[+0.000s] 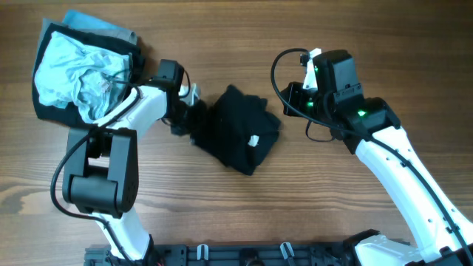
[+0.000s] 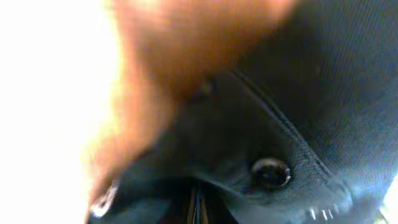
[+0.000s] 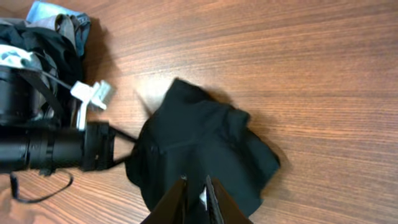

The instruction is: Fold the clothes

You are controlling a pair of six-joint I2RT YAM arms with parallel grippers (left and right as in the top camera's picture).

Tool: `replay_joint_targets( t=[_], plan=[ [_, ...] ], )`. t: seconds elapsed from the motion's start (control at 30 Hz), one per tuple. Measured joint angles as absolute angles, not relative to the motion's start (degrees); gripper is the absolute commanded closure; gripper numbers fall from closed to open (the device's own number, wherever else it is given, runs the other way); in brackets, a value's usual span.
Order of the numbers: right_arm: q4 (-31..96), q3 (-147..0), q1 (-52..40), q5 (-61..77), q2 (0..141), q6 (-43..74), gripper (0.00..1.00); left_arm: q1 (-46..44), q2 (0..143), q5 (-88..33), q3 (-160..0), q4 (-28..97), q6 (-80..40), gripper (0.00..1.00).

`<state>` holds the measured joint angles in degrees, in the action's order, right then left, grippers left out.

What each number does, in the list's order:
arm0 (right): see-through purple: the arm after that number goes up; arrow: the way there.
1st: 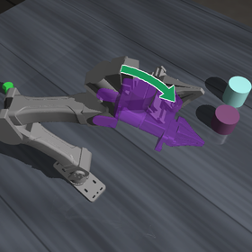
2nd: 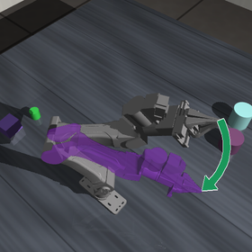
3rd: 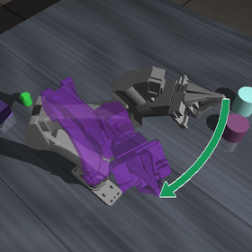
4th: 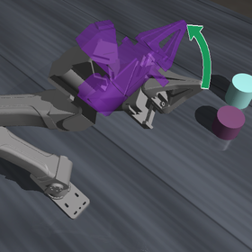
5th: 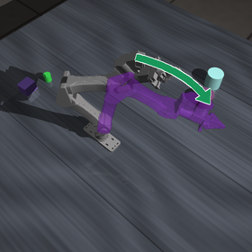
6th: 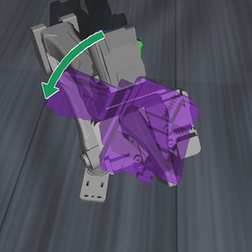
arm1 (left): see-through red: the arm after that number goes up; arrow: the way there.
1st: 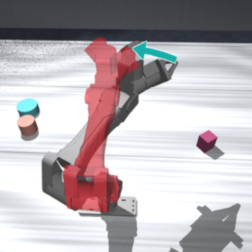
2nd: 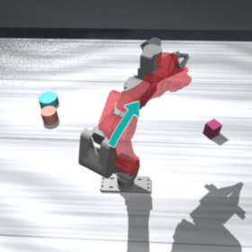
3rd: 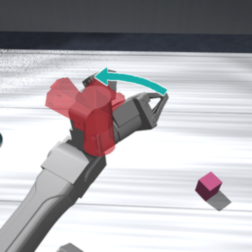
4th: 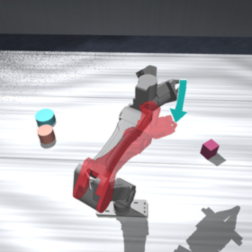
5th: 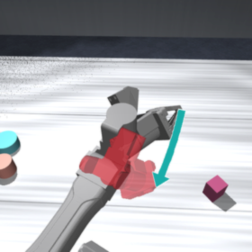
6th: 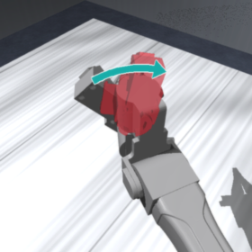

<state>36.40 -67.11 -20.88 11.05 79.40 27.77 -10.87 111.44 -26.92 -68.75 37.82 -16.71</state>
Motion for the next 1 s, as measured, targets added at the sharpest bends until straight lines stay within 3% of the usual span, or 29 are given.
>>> replay_joint_targets(
  t=[0.13,0.17,0.27,0.3,0.43,0.63,0.77,1.0],
  plan=[
    [35.70,-67.11,-20.88,9.58,79.53,27.77,0.84,-10.87,112.64,-22.50,-74.39,36.53,-17.41,0.68],
    [35.62,-67.11,-20.88,9.32,79.70,27.75,0.82,-10.87,112.97,-21.89,-77.34,38.24,-17.61,0.48],
    [35.55,-67.11,-20.88,9.15,80.73,26.79,0.78,-10.87,113.25,-20.80,-87.22,46.19,-17.32,0.07],
    [35.55,-67.11,-20.88,9.15,81.25,26.11,0.78,-10.87,113.25,-20.73,-90.00,48.97,-17.26,0.00],
    [35.66,-67.11,-20.88,10.68,85.93,22.22,0.79,-10.85,112.81,-20.62,-99.48,61.63,-17.28,0.00],
    [34.85,-67.11,-20.88,17.28,97.27,19.51,0.85,-10.68,112.60,-20.80,-99.74,74.74,-17.28,0.00],
    [32.97,-67.11,-20.88,23.38,104.20,19.18,0.85,-10.31,112.60,-21.87,-99.72,77.82,-17.28,0.01],
    [34.72,-67.11,-20.91,27.90,109.86,22.06,0.88,-10.85,112.60,-23.77,-98.72,81.23,-17.19,0.12]
  ],
)
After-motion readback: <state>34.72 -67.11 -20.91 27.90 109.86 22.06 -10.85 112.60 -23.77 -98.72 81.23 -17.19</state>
